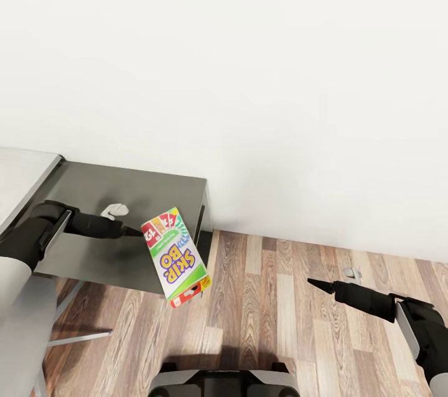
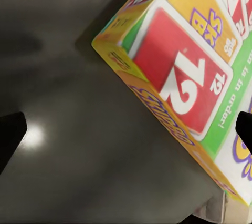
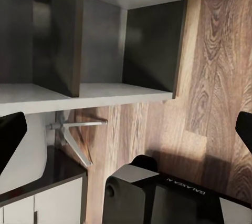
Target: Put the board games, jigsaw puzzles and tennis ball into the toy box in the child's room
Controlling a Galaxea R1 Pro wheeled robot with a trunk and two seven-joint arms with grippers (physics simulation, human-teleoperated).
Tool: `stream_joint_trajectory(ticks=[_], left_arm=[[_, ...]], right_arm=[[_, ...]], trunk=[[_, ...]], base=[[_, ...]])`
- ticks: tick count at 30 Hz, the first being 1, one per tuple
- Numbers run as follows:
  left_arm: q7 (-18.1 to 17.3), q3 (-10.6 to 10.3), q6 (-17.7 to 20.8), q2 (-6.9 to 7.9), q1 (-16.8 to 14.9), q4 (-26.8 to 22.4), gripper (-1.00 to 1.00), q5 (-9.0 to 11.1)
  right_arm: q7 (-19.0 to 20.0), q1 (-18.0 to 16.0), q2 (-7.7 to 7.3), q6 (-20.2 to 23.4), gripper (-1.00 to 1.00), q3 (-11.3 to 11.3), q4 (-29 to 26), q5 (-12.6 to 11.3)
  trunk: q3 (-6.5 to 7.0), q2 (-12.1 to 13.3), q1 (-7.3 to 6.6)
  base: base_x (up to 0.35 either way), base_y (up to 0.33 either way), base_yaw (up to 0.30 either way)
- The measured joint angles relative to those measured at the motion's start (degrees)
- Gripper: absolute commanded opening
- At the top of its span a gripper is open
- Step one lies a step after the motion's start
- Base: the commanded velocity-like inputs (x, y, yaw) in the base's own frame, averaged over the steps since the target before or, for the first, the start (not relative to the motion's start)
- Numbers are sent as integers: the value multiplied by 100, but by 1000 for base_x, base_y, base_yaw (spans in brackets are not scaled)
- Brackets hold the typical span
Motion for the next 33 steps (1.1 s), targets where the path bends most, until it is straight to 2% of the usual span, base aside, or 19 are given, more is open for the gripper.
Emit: stream_joint_trajectory(ticks=[5,8,9,11,12,15,19,22,27,28,31,33], left_arm=[[137,152,19,4,0,1,100,5],[385,443,34,-22,0,2,100,10],[585,648,39,-35,-1,3,100,10],[837,864,43,-50,-1,3,100,16],[1107,1056,48,-71,-4,0,100,24],[1632,1334,35,-111,-6,-4,100,43],[2011,1615,32,-133,-6,-7,100,63],[2047,1733,34,-135,-6,-7,100,76],[1900,2154,41,-136,-2,-8,100,108],[1791,2293,42,-128,1,-5,100,117],[1563,2477,44,-107,10,1,100,120],[1258,2620,44,-87,24,5,100,118]], right_arm=[[-2,-1,10,-12,100,0,0,-9],[-6,0,33,-22,100,0,0,-7],[-7,0,45,-27,100,0,-1,3],[-7,0,52,-30,100,-1,-1,13],[-7,0,60,-33,100,0,-1,20],[-7,0,68,-39,100,-1,-1,30],[-11,-2,74,-44,100,13,0,46],[-14,-1,78,-44,100,21,-1,52],[-15,-1,82,-37,100,26,-7,20],[-16,-1,84,-35,100,26,-8,8],[-14,0,88,-34,100,25,-8,-4],[-15,0,89,-34,100,24,-12,-16]], trunk=[[0,0,0],[0,0,0],[0,0,0],[0,0,-1],[0,0,-1],[-1,-1,-1],[0,0,0],[0,0,0],[0,0,0],[0,0,0],[0,0,0],[0,0,0]], base=[[-2,-3,0],[6,-46,0],[38,-79,0],[76,-96,0],[107,-109,0],[105,-101,0],[40,-38,0],[15,-14,0],[4,-4,0],[2,-2,0],[1,-1,0],[0,0,0]])
